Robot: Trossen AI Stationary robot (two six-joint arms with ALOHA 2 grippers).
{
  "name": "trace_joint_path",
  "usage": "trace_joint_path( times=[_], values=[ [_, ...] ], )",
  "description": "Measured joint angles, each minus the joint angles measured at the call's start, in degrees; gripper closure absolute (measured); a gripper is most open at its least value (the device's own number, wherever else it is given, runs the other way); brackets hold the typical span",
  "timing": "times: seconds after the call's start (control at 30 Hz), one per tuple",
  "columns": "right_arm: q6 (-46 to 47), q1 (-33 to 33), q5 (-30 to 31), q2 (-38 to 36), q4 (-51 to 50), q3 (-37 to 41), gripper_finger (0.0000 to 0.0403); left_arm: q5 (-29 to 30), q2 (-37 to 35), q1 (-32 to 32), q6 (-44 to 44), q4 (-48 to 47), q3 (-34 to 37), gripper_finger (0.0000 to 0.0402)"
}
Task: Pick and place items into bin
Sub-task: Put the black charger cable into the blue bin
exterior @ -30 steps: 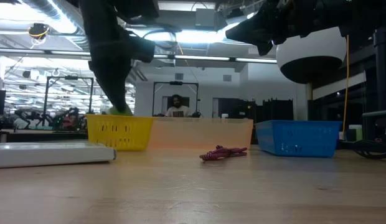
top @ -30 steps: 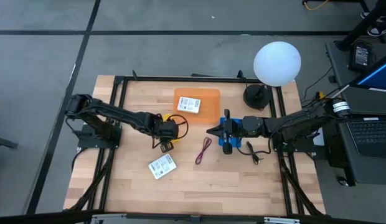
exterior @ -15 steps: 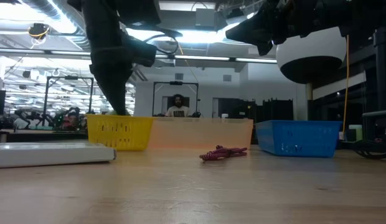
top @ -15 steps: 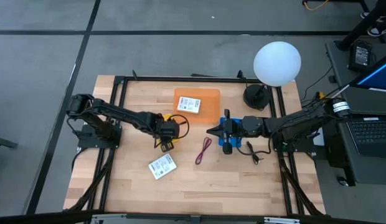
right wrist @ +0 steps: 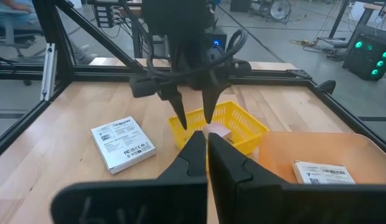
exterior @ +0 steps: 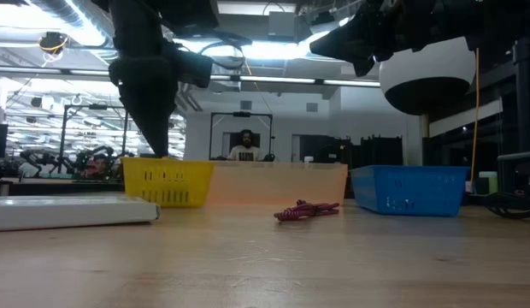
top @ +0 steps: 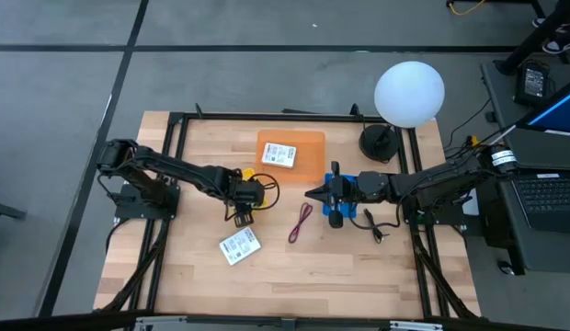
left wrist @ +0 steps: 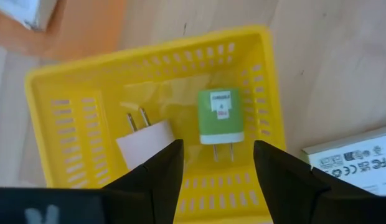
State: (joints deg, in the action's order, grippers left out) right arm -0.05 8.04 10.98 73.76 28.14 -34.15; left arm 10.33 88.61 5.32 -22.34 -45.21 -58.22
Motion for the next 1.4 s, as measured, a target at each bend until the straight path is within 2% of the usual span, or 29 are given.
trace_joint_path(
  times=[0.43,0.57,0.73,0.93,1.23,1.4],
  values=[
    [-0.1,0.0,0.0,0.0,-0.5,0.0,0.0402,0.5,-2.2,0.3,9.0,-1.7,-5.3,0.0240],
    [-0.1,0.0,0.0,0.0,-1.0,0.0,0.0402,4.0,-5.9,1.9,13.3,-0.2,-5.3,0.0258],
    [-0.1,0.4,0.0,0.0,-1.4,0.0,0.0402,8.1,-11.5,4.4,14.2,4.7,-4.6,0.0292],
    [-1.5,2.6,-0.1,0.0,-1.6,0.0,0.0402,8.0,-19.9,7.8,18.0,23.5,6.1,0.0336],
    [1.3,5.5,0.7,-0.1,-3.2,0.0,0.0402,7.6,-28.6,9.4,23.9,45.1,20.8,0.0389],
    [1.4,9.2,11.6,-0.9,-7.9,-0.3,0.0402,7.6,-32.6,9.7,25.2,53.3,28.5,0.0398]
  ],
)
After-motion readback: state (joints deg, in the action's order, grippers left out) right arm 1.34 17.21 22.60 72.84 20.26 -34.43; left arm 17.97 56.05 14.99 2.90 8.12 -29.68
